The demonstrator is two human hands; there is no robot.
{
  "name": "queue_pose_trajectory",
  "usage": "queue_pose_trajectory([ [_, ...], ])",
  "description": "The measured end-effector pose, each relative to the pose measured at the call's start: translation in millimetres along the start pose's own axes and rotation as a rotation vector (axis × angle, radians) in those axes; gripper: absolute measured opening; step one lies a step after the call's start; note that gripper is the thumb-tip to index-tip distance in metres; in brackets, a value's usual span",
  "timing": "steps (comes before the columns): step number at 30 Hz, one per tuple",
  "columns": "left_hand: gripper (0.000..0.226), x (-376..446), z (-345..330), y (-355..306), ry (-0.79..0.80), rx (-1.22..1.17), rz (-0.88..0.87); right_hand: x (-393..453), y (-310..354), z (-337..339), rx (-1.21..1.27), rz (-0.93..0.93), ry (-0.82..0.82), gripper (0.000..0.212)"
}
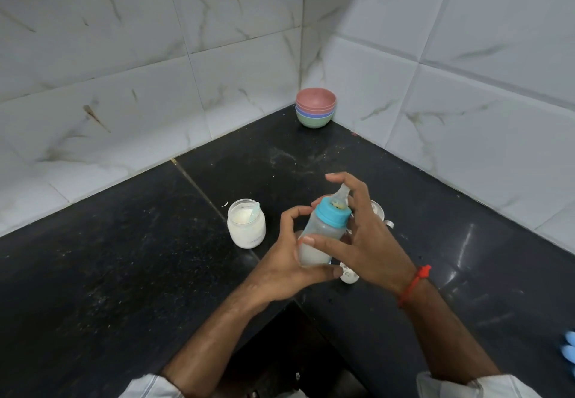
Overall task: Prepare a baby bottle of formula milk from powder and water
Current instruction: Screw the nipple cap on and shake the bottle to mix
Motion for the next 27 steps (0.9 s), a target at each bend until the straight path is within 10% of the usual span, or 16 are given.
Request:
queue_pose_trajectory([
  [4, 0.118, -3, -2, 1, 0.128, -0.176, -0.007, -4, -3, 3, 0.236, -0.022, -0.101, 0.088],
  [10, 0.099, 1, 29, 21, -0.106, -0.325, 0.034, -17, -5, 46, 0.875, 0.041, -0.732, 0.075],
  [14, 0.073, 3, 28, 46, -0.256, -0.224, 0.176, -12, -2, 13, 0.723, -0.069, -0.441, 0.082],
  [19, 0.058, -4, 21, 62, -0.365, -0.183, 0.225, -11, 1, 47, 0.942, 0.037, -0.718, 0.091],
  [23, 0.057, -5, 14, 65, -0.362, -0.135, 0.202, -15, 1, 6, 0.692, -0.065, -0.389, 0.08],
  [27, 0.055, -6, 14, 66, -0.402, -0.144, 0.194, -15, 9, 37, 0.746, 0.036, -0.656, 0.081],
])
Point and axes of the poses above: each hand's wrist, its own x-axis towards the middle knuckle, its own z-axis out of the back of the hand, y = z × x, the point moved 6 cm from there along x, towards the middle knuckle, and after that the axes turned 11 degrees about x, right-handed, at the moved point
